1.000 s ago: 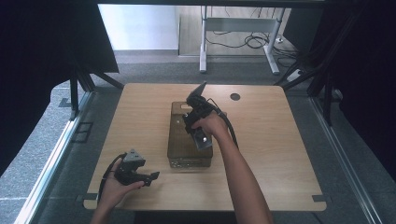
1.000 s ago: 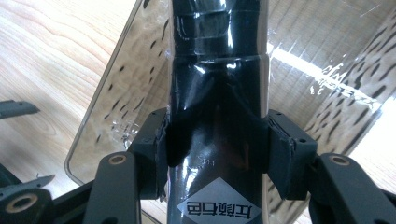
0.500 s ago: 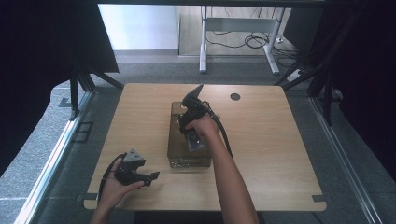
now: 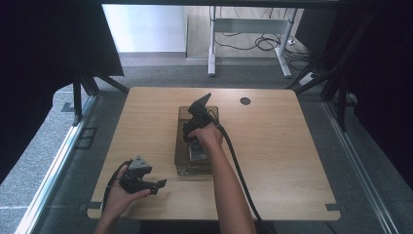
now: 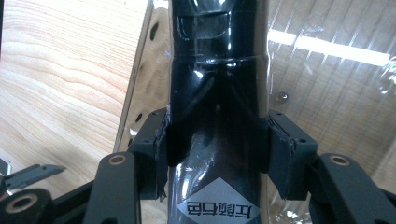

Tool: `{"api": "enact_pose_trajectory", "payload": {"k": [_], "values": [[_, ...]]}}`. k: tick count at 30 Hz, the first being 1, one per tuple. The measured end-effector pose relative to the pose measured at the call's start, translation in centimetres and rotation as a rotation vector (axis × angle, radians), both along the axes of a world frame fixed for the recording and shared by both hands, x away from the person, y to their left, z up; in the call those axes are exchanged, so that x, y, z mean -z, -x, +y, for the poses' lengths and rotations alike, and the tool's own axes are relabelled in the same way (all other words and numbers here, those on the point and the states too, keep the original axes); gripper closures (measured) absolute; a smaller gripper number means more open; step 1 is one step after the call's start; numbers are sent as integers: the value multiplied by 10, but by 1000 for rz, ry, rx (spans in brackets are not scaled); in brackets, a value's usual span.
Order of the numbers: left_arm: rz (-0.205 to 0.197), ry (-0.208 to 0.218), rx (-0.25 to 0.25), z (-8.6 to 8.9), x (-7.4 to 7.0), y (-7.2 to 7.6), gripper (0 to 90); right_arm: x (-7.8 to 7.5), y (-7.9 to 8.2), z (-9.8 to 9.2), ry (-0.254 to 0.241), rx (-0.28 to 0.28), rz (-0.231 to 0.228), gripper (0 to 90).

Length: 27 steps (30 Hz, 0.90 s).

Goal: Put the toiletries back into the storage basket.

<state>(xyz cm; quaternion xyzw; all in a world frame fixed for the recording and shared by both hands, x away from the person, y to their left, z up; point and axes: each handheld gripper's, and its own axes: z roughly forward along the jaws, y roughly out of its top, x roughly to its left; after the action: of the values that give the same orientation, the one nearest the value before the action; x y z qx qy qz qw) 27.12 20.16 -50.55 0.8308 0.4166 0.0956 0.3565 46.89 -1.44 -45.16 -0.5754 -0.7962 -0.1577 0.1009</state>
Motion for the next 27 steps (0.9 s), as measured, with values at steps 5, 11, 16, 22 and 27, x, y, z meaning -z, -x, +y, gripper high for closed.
{"api": "enact_pose_trajectory", "payload": {"k": [5,11,16,22,27], "values": [[-1,-3,7,-1,0,-1,215,6,1,1,-6,27,23,468],[-1,-4,8,-1,1,-1,215,12,2,1,-26,70,26,468],[0,-2,6,-1,0,0,215,18,3,4,-45,90,42,467],[7,3,0,-1,1,0,215,26,3,3,-60,113,56,467],[8,2,1,-2,1,0,215,32,5,3,-76,134,66,466]]}}
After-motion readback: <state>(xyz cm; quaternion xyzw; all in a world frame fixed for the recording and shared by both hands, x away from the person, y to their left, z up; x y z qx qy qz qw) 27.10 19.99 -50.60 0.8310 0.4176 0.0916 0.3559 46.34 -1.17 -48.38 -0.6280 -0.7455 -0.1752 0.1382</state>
